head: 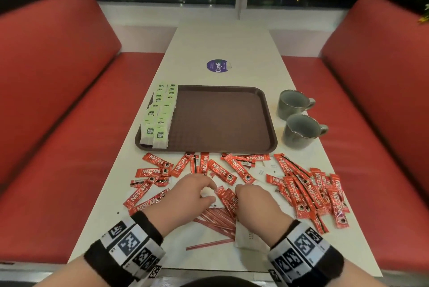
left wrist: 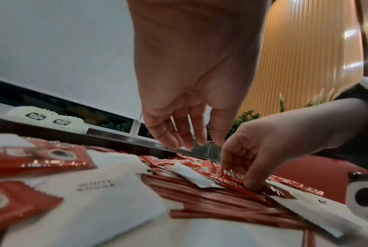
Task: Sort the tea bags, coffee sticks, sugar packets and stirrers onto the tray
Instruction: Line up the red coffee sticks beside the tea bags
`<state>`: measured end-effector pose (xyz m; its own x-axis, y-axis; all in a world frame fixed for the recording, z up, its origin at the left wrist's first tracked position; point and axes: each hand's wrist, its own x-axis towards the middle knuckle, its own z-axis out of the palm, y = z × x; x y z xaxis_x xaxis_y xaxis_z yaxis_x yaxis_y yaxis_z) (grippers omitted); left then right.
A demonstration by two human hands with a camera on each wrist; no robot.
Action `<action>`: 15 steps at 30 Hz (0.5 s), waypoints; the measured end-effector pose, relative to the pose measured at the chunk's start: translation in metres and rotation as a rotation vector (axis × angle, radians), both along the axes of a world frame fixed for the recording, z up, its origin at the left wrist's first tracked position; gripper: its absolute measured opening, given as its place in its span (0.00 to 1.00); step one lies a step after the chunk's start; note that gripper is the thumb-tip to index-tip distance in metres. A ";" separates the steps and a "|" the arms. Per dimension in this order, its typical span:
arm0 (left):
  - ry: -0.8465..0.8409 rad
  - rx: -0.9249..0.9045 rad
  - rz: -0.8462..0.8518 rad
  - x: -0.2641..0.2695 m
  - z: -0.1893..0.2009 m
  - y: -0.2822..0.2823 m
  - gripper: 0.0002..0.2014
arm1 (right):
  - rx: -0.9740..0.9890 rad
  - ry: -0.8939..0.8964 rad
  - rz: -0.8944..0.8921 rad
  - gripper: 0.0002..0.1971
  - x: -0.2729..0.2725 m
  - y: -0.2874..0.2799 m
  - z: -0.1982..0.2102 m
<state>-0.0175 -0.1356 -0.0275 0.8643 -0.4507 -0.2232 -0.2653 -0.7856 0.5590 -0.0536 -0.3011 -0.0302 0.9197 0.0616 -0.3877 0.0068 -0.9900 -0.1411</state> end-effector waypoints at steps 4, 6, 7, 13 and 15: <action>-0.019 0.010 0.000 -0.001 -0.006 -0.008 0.16 | 0.050 -0.003 -0.018 0.07 0.010 -0.003 -0.006; -0.053 0.030 -0.027 0.000 -0.012 -0.010 0.18 | 0.081 -0.030 -0.032 0.08 0.013 -0.006 -0.006; -0.078 0.050 -0.057 0.002 -0.015 -0.011 0.19 | 0.108 -0.048 -0.049 0.07 0.014 -0.010 -0.005; -0.285 0.364 -0.398 0.014 -0.024 -0.020 0.19 | 0.371 -0.169 -0.135 0.09 0.028 -0.028 0.009; -0.295 0.401 -0.420 0.015 -0.025 -0.022 0.17 | 0.381 -0.189 -0.100 0.13 0.038 -0.023 0.009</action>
<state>-0.0022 -0.1573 -0.0520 0.6835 -0.6945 -0.2248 -0.6926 -0.7143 0.1007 -0.0159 -0.3246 -0.0210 0.9810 0.0752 -0.1787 -0.0252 -0.8644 -0.5021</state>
